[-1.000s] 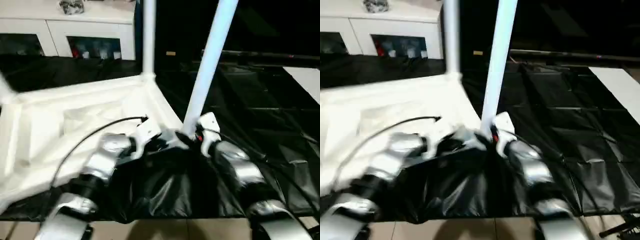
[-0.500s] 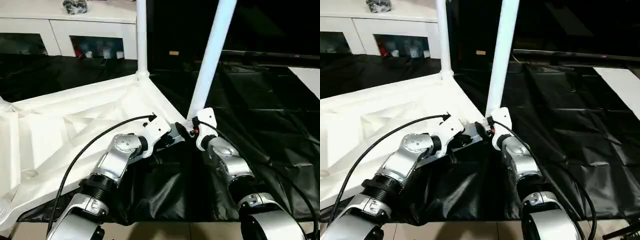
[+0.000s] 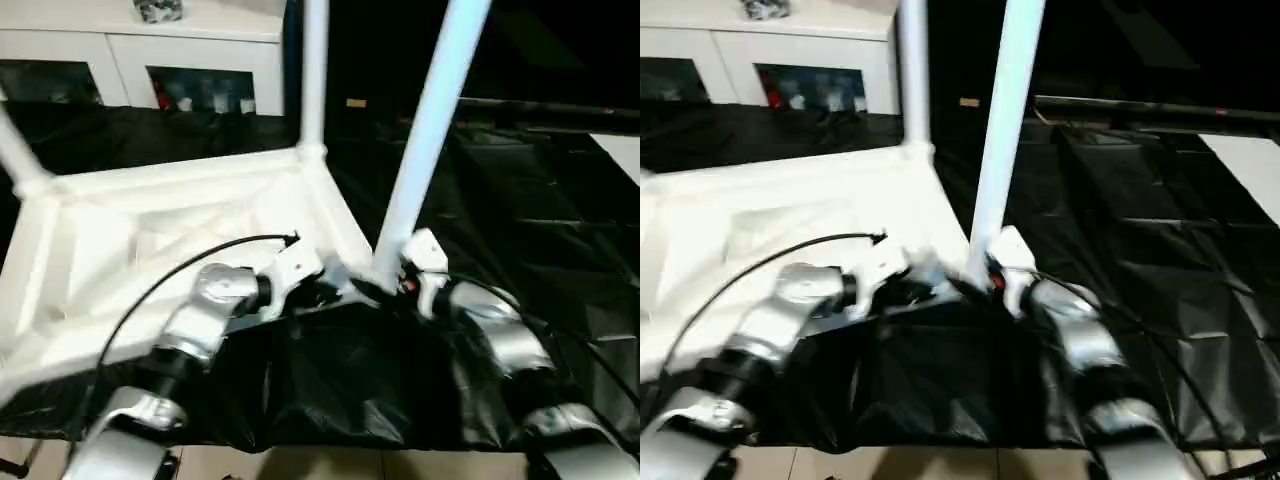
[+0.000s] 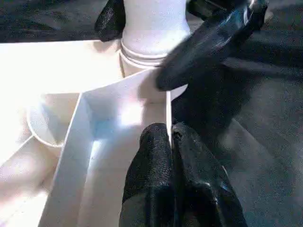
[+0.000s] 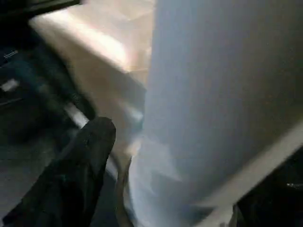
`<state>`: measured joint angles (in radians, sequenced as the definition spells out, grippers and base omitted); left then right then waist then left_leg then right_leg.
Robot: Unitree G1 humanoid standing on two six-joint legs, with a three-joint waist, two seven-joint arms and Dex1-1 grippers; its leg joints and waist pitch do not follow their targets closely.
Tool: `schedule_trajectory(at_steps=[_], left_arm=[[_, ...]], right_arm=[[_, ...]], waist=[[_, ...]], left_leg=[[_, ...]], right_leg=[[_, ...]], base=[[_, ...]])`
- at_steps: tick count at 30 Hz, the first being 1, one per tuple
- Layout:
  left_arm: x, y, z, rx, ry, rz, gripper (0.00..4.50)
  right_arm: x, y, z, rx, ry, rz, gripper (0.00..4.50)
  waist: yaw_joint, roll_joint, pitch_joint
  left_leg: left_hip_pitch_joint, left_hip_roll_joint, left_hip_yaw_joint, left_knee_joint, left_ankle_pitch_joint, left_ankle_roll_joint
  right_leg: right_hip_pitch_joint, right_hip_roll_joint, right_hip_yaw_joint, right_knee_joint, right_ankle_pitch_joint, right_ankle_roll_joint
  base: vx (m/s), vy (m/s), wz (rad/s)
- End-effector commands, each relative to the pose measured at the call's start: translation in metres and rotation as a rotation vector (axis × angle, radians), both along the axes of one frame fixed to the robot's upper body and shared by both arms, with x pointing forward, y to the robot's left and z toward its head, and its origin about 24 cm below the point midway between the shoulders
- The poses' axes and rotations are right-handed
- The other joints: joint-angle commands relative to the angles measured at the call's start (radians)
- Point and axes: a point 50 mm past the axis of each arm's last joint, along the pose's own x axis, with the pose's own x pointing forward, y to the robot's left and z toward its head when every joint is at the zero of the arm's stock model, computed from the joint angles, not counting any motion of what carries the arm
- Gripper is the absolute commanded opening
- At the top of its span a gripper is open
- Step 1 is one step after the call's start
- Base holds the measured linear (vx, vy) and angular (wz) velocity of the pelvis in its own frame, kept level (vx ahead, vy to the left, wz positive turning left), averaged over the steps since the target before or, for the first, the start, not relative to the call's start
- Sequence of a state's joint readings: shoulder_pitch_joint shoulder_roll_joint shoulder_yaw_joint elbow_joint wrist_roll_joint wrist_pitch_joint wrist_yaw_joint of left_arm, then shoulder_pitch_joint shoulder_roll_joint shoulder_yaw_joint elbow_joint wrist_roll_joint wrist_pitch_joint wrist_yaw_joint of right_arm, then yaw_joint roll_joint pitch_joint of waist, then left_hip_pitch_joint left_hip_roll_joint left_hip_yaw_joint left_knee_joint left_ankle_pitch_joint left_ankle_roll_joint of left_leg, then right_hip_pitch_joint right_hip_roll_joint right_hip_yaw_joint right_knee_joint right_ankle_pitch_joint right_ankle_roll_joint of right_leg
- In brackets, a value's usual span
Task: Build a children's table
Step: Rotate leg to tighten
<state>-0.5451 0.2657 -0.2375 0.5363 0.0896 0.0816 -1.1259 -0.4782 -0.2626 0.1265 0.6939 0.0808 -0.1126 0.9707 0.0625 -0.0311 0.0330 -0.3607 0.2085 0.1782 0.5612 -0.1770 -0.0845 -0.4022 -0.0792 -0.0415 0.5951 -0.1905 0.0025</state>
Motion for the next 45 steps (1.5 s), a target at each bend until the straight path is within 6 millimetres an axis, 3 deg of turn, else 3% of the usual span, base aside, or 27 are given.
schedule_trajectory(at_steps=[1,6,7,17,18,29,31,32,34,35,36,38,39,42,45], left_arm=[[-0.005,-0.017,0.011,-0.067,-0.022,-0.14,0.0],[-0.005,-0.009,0.012,-0.054,-0.005,-0.177,0.0],[-0.005,-0.008,0.012,-0.052,-0.003,-0.181,0.0],[-0.005,-0.003,0.012,-0.046,0.017,-0.211,0.0],[-0.006,-0.003,0.011,-0.046,0.02,-0.213,0.0],[-0.01,-0.001,0.005,-0.041,0.031,-0.183,0.0],[-0.003,-0.006,0.003,-0.032,-0.012,-0.079,0.0],[0.002,-0.015,0.003,-0.047,-0.036,-0.003,0.0],[0.005,-0.024,0.003,-0.064,-0.048,0.053,0.0],[0.006,-0.028,0.002,-0.068,-0.049,0.073,0.0],[0.006,-0.033,0.001,-0.071,-0.049,0.089,0.0],[0.007,-0.041,0.0,-0.074,-0.05,0.122,0.0],[0.007,-0.053,-0.002,-0.077,-0.05,0.157,0.0],[0.006,-0.066,-0.003,-0.075,-0.057,0.175,0.0],[0.0,-0.085,-0.003,-0.085,-0.062,0.145,0.0]], right_arm=[[-0.015,0.009,-0.01,-0.013,0.079,0.162,3.67],[-0.022,0.004,-0.011,-0.032,0.104,0.227,3.67],[-0.023,0.004,-0.011,-0.034,0.107,0.234,3.44],[-0.03,0.009,-0.009,-0.016,0.124,0.305,2.74],[-0.031,0.01,-0.009,-0.017,0.126,0.31,2.72],[-0.036,0.013,-0.014,0.013,0.155,0.295,2.67],[-0.028,0.018,-0.02,-0.008,0.151,0.157,2.67],[-0.016,0.024,-0.026,-0.036,0.132,-0.025,2.67],[-0.006,0.031,-0.03,-0.037,0.124,-0.181,2.67],[-0.004,0.034,-0.031,-0.034,0.122,-0.219,2.66],[-0.001,0.038,-0.031,-0.034,0.123,-0.262,2.66],[0.003,0.044,-0.031,-0.034,0.124,-0.326,2.66],[0.009,0.054,-0.03,-0.042,0.123,-0.412,2.66],[0.014,0.064,-0.029,-0.057,0.124,-0.461,2.66],[0.017,0.08,-0.022,-0.042,0.087,-0.432,2.66]], waist=[[0.002,-0.003,-0.048],[0.007,-0.003,-0.047],[0.008,-0.003,-0.048],[0.017,-0.003,-0.049],[0.018,-0.008,-0.049],[0.024,-0.005,-0.049],[0.02,-0.006,-0.047],[0.017,-0.003,-0.043],[-0.004,-0.007,-0.039],[-0.008,-0.007,-0.04],[-0.014,-0.011,-0.041],[-0.019,-0.01,-0.038],[-0.021,-0.013,-0.038],[-0.027,-0.009,-0.038],[-0.026,-0.011,-0.041]], left_leg=[[0.008,0.023,0.004,-0.058,-0.224,0.077],[0.007,0.025,0.006,-0.057,-0.217,0.071],[0.006,0.025,0.006,-0.057,-0.215,0.07],[0.007,0.025,0.007,-0.055,-0.195,0.064],[0.006,0.025,0.008,-0.055,-0.195,0.066],[0.007,0.025,0.007,-0.055,-0.192,0.063],[0.007,0.024,0.006,-0.056,-0.201,0.054],[0.01,0.023,0.005,-0.061,-0.233,0.039],[0.005,0.017,-0.005,-0.072,-0.291,-0.018],[0.008,0.016,-0.007,-0.071,-0.306,-0.024],[0.012,0.017,-0.007,-0.07,-0.322,-0.02],[0.017,0.017,-0.006,-0.069,-0.35,-0.012],[0.015,0.015,-0.006,-0.068,-0.358,-0.006],[0.014,0.014,-0.008,-0.069,-0.355,-0.009],[0.01,0.014,-0.006,-0.067,-0.334,0.005]], right_leg=[[0.047,-0.046,0.031,-0.063,-0.129,-0.24],[0.045,-0.047,0.03,-0.06,-0.125,-0.246],[0.046,-0.048,0.03,-0.06,-0.125,-0.245],[0.047,-0.049,0.03,-0.056,-0.106,-0.245],[0.048,-0.048,0.03,-0.056,-0.11,-0.242],[0.047,-0.05,0.03,-0.056,-0.121,-0.236],[0.045,-0.051,0.031,-0.057,-0.136,-0.232],[0.041,-0.051,0.031,-0.065,-0.188,-0.222],[0.045,-0.054,0.029,-0.075,-0.351,-0.171],[0.042,-0.054,0.028,-0.078,-0.383,-0.158],[0.038,-0.054,0.03,-0.085,-0.398,-0.148],[0.029,-0.052,0.032,-0.088,-0.412,-0.146],[0.029,-0.052,0.031,-0.092,-0.433,-0.142],[0.026,-0.052,0.03,-0.095,-0.45,-0.129],[0.029,-0.051,0.031,-0.091,-0.4,-0.133]], base=[[0.0,0.0,0.0],[0.0,0.0,0.0],[0.0,0.0,0.0],[0.0,0.0,0.0],[0.0,0.0,0.0],[0.0,0.0,0.0],[0.0,0.0,0.0],[0.0,0.0,0.0],[0.0,0.0,0.0],[0.0,0.0,0.0],[0.0,0.0,0.0],[0.0,0.0,0.0],[0.0,0.0,0.0],[0.0,0.0,0.0],[0.0,0.0,0.0]])
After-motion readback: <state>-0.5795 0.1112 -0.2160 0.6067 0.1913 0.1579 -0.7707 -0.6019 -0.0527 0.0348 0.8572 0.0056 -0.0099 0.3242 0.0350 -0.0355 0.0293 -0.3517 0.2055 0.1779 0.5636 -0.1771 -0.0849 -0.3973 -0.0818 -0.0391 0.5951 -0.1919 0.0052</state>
